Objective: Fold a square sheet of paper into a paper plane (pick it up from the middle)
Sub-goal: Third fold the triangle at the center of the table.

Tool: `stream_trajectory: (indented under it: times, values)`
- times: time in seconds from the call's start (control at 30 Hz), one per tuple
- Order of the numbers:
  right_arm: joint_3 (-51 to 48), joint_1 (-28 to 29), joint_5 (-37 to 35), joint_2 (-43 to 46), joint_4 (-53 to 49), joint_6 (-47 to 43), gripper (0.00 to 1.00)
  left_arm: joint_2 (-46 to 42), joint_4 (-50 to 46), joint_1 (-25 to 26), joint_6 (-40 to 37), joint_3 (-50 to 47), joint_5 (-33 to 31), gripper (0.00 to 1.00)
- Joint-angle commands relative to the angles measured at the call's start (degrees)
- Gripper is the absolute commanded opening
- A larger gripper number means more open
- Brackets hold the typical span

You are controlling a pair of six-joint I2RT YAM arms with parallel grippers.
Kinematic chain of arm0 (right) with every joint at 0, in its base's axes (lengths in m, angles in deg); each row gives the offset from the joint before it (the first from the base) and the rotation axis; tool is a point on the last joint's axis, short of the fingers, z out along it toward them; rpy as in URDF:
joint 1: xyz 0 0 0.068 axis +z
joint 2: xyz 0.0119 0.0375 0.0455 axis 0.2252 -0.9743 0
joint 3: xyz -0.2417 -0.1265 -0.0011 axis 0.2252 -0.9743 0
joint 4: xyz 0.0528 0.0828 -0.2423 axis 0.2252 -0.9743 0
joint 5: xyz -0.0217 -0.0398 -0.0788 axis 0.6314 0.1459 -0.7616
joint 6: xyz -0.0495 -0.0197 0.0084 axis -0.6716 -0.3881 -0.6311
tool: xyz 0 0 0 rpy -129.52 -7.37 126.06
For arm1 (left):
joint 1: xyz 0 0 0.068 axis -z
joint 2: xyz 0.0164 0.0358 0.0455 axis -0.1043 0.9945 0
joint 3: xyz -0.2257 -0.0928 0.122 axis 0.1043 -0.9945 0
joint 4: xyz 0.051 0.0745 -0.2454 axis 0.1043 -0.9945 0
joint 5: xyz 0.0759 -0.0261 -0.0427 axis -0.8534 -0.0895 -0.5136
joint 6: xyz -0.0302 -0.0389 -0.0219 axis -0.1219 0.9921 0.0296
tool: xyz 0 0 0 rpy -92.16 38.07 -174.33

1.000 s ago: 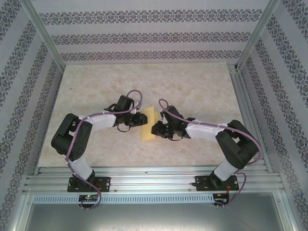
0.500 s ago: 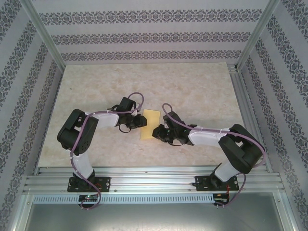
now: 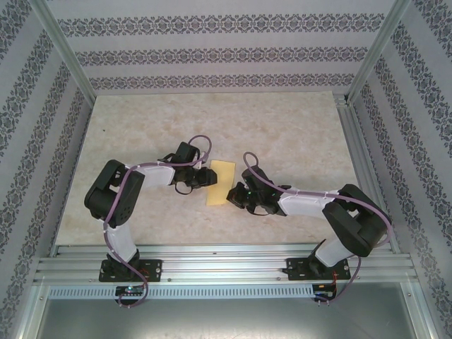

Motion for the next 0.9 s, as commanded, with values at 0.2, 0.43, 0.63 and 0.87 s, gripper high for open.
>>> stream_trajectory:
  times: [0.2, 0.43, 0.63, 0.87]
  values:
    - [4.42, -0.77, -0.96, -3.98, -7.88, 0.65, 0.00, -6.81, 3.09, 1.83, 0.99, -3.55, 3.92, 0.52]
    - [5.82, -0.90, -1.20, -3.83, -8.59, 0.54, 0.00, -2.50, 2.18, 2.79, 0.84, -3.87, 3.08, 0.39]
    - [7.76, -0.82, -0.29, -2.72, -7.46, 0.48, 0.01, 0.17, -2.50, 3.43, -0.83, -2.00, -1.04, 0.30]
    - [10.63, -0.82, 0.34, -4.49, -4.80, 0.38, 0.02, 0.36, -3.03, 3.41, -0.96, -1.39, -1.46, 0.26]
